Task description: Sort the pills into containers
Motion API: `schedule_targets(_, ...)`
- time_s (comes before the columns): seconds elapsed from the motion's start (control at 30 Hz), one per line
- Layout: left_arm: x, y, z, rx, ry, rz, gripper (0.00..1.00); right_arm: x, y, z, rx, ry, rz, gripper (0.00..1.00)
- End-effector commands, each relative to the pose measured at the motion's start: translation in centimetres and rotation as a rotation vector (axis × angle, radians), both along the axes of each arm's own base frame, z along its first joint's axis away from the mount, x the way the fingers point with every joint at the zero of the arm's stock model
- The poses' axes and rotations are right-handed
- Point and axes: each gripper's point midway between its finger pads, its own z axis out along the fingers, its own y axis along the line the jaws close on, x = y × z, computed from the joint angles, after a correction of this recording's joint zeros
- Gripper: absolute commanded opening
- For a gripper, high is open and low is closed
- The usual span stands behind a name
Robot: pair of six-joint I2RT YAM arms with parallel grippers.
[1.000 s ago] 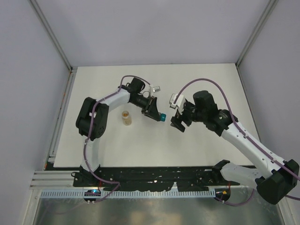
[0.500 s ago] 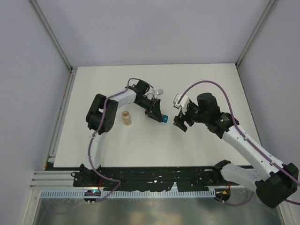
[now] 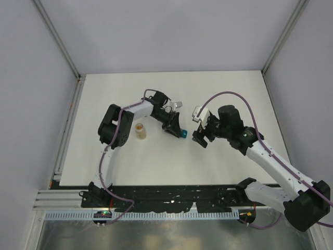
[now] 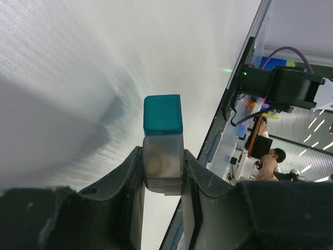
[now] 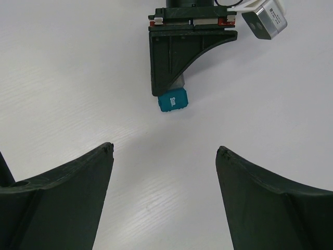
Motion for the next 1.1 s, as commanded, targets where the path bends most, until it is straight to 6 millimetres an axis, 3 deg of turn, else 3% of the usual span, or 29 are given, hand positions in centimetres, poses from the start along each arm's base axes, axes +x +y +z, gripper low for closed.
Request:
schedule_targets(0.0,0.1,-0.7,-0.4,-0.004,-0.015,-0.003,0.12,0.7,0.2,1.8,0.038,-0.067,-0.007,0.84)
schedule_targets(0.7,-0.4,-0.7,-1.8,0.056,0.001,0.003,0.21,0.6,-0.2,2.0,0.042,-0.080,-0.014,0.85)
schedule_targets(1.07,-0.6,-0.5,-2.6,0.079,0.015,-0.003,0.36,0.7,-0.4,2.0,0.040,-0.080,-0.019,0.85)
